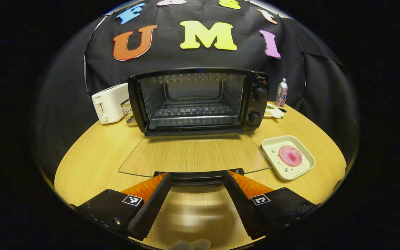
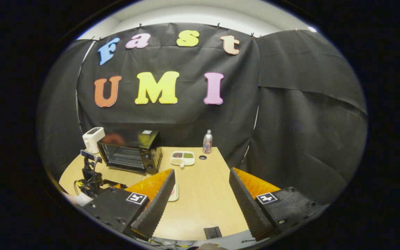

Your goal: Open the electric oven with the left hand, put the food in, and close the electric oven.

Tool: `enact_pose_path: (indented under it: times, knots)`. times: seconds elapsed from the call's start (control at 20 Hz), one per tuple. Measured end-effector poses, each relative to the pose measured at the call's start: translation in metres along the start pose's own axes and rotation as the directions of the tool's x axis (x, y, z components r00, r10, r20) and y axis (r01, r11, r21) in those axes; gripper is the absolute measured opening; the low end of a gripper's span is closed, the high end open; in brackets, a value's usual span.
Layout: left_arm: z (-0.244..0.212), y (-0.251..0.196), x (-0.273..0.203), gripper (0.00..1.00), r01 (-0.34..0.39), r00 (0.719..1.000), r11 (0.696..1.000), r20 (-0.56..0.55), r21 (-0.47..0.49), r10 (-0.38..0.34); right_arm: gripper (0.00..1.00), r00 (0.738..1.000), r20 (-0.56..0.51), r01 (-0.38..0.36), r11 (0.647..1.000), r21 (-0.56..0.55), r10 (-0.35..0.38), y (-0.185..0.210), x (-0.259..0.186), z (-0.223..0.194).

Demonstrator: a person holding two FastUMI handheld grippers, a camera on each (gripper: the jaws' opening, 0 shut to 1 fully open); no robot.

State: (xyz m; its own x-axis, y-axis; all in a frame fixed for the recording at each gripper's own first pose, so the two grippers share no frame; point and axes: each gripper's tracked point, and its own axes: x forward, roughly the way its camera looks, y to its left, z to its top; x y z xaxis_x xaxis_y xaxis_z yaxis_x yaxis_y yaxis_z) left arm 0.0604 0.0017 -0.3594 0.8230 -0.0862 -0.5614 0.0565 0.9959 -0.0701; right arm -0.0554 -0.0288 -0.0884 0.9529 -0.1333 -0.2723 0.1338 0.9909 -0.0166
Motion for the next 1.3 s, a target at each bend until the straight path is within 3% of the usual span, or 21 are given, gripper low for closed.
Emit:
enact_pose_path:
  times: [0.15, 0.35, 0.65, 0.7, 0.9, 1.0, 1.1, 1.3]
  knots:
    - [-0.003, -0.002, 0.000, 0.98, -0.003, 1.000, 1.000, 0.002, 0.011, 0.003, 0.96, 0.999, -0.042, -0.006, 0.999, -0.032, 0.005, -0.005, 0.020, -0.021]
    - [0.007, 0.001, -0.007, 0.96, -0.013, 1.000, 1.000, 0.026, -0.003, 0.013, 1.00, 0.990, -0.121, -0.071, 0.997, 0.008, 0.072, 0.003, 0.054, -0.048]
    - [0.055, 0.021, -0.063, 0.96, -0.066, 0.989, 0.994, 0.126, -0.087, 0.076, 0.94, 0.952, -0.246, -0.181, 0.983, 0.039, 0.185, 0.020, 0.123, -0.087]
    - [0.064, 0.023, -0.075, 0.96, -0.072, 0.986, 0.993, 0.143, -0.091, 0.085, 0.95, 0.940, -0.271, -0.205, 0.978, 0.039, 0.207, 0.026, 0.136, -0.097]
    - [0.098, 0.027, -0.134, 0.96, -0.110, 0.968, 0.991, 0.220, -0.070, 0.123, 0.75, 0.870, -0.390, -0.291, 0.953, 0.088, 0.302, 0.051, 0.183, -0.143]
    - [0.110, 0.024, -0.162, 0.96, -0.137, 0.959, 0.989, 0.243, -0.061, 0.147, 0.72, 0.829, -0.445, -0.320, 0.940, 0.117, 0.338, 0.067, 0.207, -0.164]
    - [0.122, 0.017, -0.186, 0.96, -0.152, 0.950, 0.986, 0.263, -0.073, 0.166, 0.60, 0.790, -0.483, -0.347, 0.925, 0.156, 0.378, 0.081, 0.231, -0.178]
    - [0.141, 0.000, -0.221, 0.96, -0.187, 0.934, 0.979, 0.293, -0.083, 0.203, 0.49, 0.729, -0.552, -0.373, 0.911, 0.176, 0.405, 0.096, 0.271, -0.205]
